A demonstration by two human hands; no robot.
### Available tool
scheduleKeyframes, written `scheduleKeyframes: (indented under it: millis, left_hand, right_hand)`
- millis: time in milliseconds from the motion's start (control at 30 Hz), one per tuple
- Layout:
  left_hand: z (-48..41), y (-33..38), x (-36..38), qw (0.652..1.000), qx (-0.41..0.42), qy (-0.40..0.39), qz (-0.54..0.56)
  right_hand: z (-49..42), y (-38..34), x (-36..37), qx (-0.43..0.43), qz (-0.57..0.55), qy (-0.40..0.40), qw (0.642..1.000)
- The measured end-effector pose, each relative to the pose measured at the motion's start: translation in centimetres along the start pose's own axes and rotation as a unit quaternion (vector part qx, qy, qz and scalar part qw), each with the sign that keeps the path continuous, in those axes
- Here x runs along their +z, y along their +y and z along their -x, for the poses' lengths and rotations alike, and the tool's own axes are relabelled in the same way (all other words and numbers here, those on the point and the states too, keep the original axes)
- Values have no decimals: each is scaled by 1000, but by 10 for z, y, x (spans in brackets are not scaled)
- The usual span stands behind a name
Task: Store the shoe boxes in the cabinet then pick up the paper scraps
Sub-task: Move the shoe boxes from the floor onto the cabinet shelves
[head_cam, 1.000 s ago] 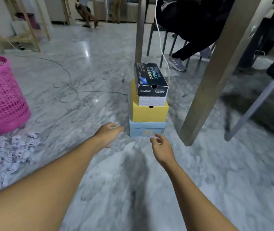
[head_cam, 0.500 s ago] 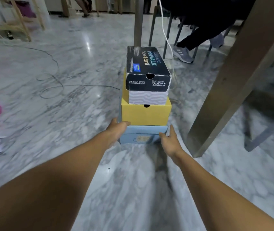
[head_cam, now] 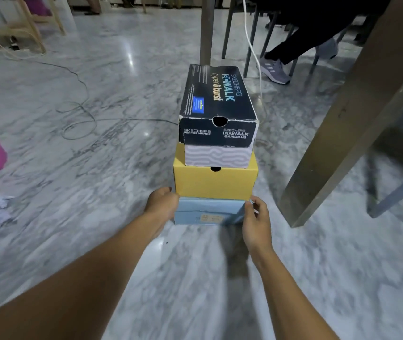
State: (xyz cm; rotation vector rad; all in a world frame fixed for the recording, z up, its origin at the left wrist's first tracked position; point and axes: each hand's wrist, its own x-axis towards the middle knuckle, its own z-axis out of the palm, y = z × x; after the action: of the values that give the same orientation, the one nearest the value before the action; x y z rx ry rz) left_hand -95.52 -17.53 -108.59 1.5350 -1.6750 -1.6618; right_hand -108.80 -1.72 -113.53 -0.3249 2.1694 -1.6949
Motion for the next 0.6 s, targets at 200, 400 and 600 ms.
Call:
scheduleKeyframes:
  millis: [200, 400, 600]
  left_hand:
    - [26, -35, -16, 998, 6, 39, 45]
    - [60, -56, -34, 999, -6, 43, 20]
    - [108, -84, -70, 999, -31, 26, -10]
  right_hand:
    - [47, 10, -8, 44, -30, 43, 998]
    - [95, 10, -21, 55, -24, 41, 997]
    - [162, 19, -29, 63, -22, 14, 998]
